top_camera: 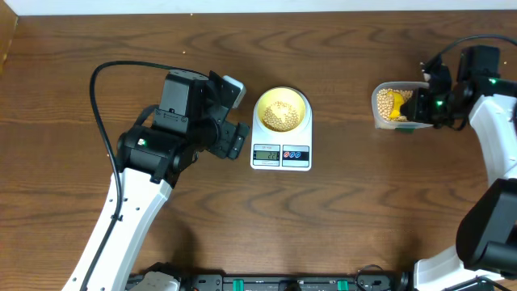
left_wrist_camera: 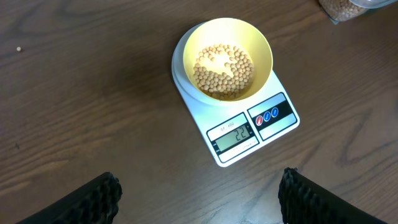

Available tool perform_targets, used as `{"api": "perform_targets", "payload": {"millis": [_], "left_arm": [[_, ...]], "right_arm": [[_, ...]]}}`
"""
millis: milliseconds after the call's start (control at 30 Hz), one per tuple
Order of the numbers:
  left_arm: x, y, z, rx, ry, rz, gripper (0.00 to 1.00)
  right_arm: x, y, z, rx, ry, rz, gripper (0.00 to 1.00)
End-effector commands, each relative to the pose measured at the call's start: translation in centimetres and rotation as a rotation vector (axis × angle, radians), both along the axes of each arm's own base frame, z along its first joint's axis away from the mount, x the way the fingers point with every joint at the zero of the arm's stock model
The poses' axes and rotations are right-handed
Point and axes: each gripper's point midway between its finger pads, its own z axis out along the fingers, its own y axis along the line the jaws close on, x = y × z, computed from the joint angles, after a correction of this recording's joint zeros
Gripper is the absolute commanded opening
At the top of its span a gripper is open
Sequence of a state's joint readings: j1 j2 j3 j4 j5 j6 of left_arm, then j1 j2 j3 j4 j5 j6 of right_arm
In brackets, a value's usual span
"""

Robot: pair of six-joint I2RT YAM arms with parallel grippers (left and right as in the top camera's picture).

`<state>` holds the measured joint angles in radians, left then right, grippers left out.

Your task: Scoop item into bowl and weigh 50g on scale

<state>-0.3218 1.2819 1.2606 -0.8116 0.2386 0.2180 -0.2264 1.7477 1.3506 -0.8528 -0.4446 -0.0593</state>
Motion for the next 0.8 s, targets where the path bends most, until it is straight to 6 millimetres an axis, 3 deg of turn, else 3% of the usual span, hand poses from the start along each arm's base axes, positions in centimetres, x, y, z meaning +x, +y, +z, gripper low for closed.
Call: {"api": "perform_targets", "payload": {"millis": [0, 300, 633, 767], "left_arm": [[-0.1, -0.1, -0.1, -0.001, 0.005, -0.014, 0.83], [-0.1, -0.1, -0.1, -0.001, 0.005, -0.014, 0.83], [-0.1, -0.1, -0.1, 0.0, 0.005, -0.014, 0.83], [-0.1, -0.1, -0.1, -0.001, 0.005, -0.014, 0.84]], "right_arm": [[-0.1, -0.2, 0.0, 0.067, 0.003, -0.021, 0.01], [-0.5, -1.9, 0.9, 0.198, -0.023, -0.078, 0.01], [-1.2, -5.3, 2.6, 0.387, -0.094, -0.175, 0.01], [-1.0, -5.5, 3.6, 0.446, -0.135, -0.172, 0.01]]}}
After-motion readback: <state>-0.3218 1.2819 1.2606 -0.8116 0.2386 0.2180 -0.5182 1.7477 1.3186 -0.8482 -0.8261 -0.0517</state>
